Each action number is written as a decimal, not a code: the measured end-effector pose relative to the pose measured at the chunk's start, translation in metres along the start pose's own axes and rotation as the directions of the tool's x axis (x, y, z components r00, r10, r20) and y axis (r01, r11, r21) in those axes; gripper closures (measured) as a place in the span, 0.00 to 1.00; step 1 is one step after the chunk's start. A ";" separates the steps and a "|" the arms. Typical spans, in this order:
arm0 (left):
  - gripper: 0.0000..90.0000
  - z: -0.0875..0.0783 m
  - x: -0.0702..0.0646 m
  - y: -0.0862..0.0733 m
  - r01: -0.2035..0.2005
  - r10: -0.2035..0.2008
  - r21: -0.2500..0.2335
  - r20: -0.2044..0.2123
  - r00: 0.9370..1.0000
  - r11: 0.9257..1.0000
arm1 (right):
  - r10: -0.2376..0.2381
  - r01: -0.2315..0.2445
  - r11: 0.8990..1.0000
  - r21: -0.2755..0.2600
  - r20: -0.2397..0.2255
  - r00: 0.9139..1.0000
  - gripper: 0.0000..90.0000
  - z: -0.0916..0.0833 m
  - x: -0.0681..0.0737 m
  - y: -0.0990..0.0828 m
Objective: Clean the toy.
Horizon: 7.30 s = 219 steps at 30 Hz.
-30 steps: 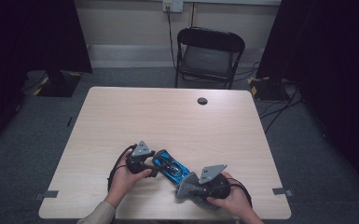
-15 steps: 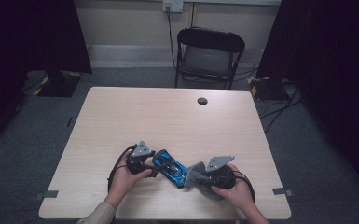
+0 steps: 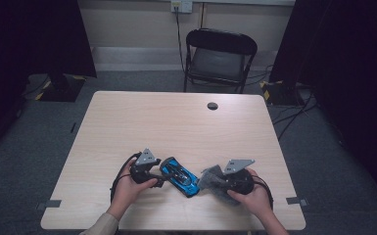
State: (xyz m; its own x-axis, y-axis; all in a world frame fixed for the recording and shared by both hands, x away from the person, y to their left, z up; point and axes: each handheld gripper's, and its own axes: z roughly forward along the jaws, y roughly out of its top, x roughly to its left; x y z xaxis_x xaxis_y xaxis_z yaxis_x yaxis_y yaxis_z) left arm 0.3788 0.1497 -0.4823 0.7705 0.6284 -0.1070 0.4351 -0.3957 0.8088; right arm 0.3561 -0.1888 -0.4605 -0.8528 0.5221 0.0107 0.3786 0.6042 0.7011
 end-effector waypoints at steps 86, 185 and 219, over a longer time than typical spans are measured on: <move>0.16 -0.101 0.033 -0.089 -0.064 0.073 0.130 -0.067 0.995 0.989 | -0.176 0.174 0.984 -0.027 -0.196 0.965 0.78 0.140 0.118 0.127; 0.17 -0.036 -0.020 -0.029 -0.297 0.263 0.132 0.225 0.938 0.946 | 0.021 -0.019 0.999 -0.051 0.031 0.999 0.18 0.039 0.015 -0.018; 0.74 -0.029 -0.033 -0.026 -0.313 0.289 0.108 0.193 0.938 0.943 | 0.111 -0.111 0.991 -0.077 -0.004 0.994 0.39 0.049 0.015 0.027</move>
State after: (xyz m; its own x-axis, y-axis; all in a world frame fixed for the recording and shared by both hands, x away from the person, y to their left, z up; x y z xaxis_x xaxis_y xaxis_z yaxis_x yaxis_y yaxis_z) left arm 0.3289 0.1588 -0.4837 0.9383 0.3452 0.0220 0.2192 -0.6425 0.7343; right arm 0.3713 -0.1355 -0.4762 -0.8069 0.5836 0.0911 0.4421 0.4945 0.7484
